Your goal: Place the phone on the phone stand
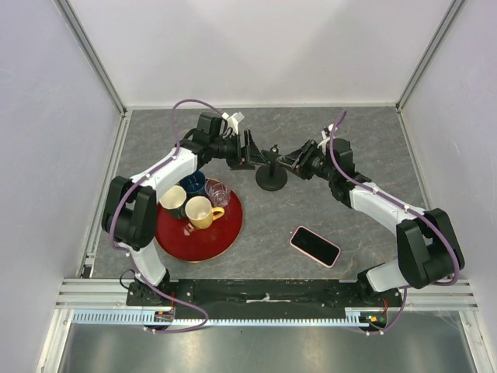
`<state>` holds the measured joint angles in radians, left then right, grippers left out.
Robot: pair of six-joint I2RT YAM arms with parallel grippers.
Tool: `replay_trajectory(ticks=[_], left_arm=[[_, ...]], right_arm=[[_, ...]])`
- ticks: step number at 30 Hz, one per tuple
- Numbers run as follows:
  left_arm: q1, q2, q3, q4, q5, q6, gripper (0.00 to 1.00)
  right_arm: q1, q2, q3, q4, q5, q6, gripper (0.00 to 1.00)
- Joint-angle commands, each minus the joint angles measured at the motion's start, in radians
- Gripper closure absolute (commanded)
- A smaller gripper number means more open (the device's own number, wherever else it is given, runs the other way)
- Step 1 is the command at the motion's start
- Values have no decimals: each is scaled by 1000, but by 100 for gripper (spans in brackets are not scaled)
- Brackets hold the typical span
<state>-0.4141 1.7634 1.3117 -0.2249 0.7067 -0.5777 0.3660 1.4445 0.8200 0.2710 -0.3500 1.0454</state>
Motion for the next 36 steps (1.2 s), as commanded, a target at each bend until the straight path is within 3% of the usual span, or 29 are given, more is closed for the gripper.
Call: replay_trajectory(ticks=[1,8,13,14,16,18,20,30,32,33,36], left_arm=[[3,50,89,49,5,35,25],[1,77,67,136,80,-10,26],[1,64,51,124,56,-31,55],[1,65,46,122,51,-36,65],[0,80,52,99,45,-36,73],[0,94,58,64,31,-40,90],[0,116,69,41,20,-42,98],[-17,142,83,-8,-32,-36,98],[-18,148,80,-7,-33,-45,98],[-18,157,81,-7,-32,-50,98],[-20,166,61,28,-32,-88,98]], right_arm=[[-2,-30,27,0,-61,-59,100],[-2,-27,34,10,-81,-71,100],[-4,-29,48,-1,-61,-82,100],[-4,-26,54,-13,-58,-88,100],[-4,-19,73,-19,-52,-97,100],[-6,-16,91,-21,-46,-102,100],[-7,-12,103,-23,-43,-104,100],[-21,16,122,-16,-61,-102,100],[-25,-10,111,-22,-49,-120,94],[-30,-22,97,-27,-46,-127,79],[-47,-73,70,-42,-37,-153,49]])
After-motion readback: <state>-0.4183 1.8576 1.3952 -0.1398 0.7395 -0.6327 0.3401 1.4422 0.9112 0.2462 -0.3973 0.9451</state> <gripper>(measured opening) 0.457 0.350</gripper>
